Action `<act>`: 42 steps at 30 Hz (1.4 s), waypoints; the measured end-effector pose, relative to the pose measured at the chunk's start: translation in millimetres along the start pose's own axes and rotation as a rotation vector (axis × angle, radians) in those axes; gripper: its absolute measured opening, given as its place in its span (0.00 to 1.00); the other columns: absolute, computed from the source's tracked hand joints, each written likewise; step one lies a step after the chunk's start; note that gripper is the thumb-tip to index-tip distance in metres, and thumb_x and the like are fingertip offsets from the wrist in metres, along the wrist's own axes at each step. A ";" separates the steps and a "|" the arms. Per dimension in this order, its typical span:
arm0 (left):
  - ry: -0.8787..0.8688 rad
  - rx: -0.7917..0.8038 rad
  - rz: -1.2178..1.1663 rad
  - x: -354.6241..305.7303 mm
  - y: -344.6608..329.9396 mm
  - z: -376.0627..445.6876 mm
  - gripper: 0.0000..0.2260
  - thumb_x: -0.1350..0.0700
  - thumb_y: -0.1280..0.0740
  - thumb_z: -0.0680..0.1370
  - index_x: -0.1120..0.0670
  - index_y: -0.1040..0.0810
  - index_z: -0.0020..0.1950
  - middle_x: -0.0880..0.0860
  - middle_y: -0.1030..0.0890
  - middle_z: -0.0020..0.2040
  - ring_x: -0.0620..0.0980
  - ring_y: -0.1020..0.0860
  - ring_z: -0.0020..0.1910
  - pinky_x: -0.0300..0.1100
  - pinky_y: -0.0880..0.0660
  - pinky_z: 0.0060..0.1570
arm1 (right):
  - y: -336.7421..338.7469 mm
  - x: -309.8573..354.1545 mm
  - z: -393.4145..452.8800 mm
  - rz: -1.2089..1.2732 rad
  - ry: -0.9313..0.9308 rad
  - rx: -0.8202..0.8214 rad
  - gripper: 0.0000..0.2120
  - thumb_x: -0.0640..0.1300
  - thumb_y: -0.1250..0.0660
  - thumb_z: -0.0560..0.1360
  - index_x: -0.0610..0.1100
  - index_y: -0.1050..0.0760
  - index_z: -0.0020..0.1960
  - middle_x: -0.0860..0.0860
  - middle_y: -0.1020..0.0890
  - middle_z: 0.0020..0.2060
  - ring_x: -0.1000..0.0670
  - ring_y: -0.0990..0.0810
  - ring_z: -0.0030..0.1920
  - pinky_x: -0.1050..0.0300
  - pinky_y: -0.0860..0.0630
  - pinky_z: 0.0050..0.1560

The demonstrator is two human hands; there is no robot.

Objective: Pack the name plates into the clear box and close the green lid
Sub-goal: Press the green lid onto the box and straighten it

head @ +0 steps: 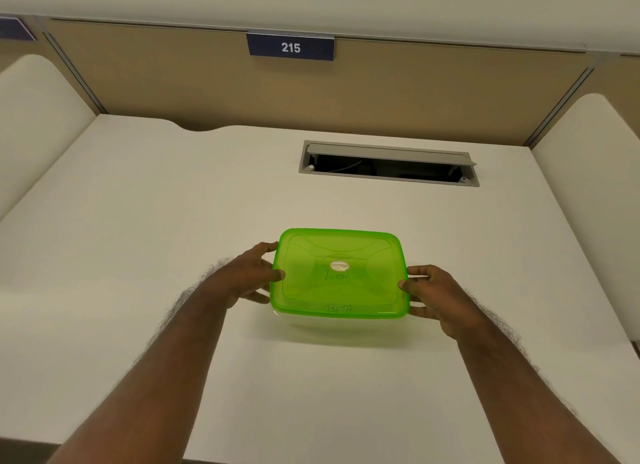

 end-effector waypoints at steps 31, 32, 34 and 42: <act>0.051 0.160 -0.252 40.8 -15.8 -4.8 0.39 0.69 0.34 0.76 0.34 0.41 0.74 0.60 0.21 0.43 0.58 0.20 0.43 0.55 0.19 0.43 | 3.7 -11.7 -8.8 -0.029 -0.011 0.121 0.13 0.38 0.32 0.75 0.45 0.26 0.60 0.44 0.15 0.49 0.47 0.16 0.45 0.53 0.19 0.39; 0.054 0.144 -0.252 41.7 -15.6 -4.9 0.38 0.69 0.34 0.76 0.34 0.40 0.74 0.60 0.21 0.43 0.58 0.21 0.44 0.54 0.19 0.42 | 4.1 -12.8 -8.2 -0.030 -0.013 0.114 0.13 0.39 0.32 0.75 0.45 0.26 0.59 0.45 0.15 0.49 0.47 0.16 0.45 0.53 0.19 0.39; 0.056 0.110 -0.236 41.6 -14.7 -5.3 0.38 0.68 0.34 0.75 0.34 0.39 0.74 0.59 0.22 0.44 0.57 0.22 0.43 0.53 0.19 0.41 | 4.7 -13.8 -6.6 -0.035 -0.014 0.088 0.12 0.40 0.32 0.75 0.46 0.25 0.58 0.46 0.15 0.49 0.47 0.17 0.43 0.53 0.19 0.38; 0.038 -0.107 0.009 14.6 -3.5 -6.2 0.20 0.52 0.33 0.76 0.41 0.31 0.66 0.54 0.21 0.53 0.54 0.23 0.43 0.49 0.20 0.42 | -5.2 8.7 8.9 -0.124 0.006 -0.008 0.18 0.61 0.34 0.73 0.45 0.24 0.50 0.46 0.18 0.50 0.42 0.18 0.49 0.41 0.21 0.53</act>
Point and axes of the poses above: each hand's wrist, its own z-axis towards the middle knuckle, its own y-axis out of the back of the hand, x = y × z, the point moved 7 cm from there along z, towards the middle knuckle
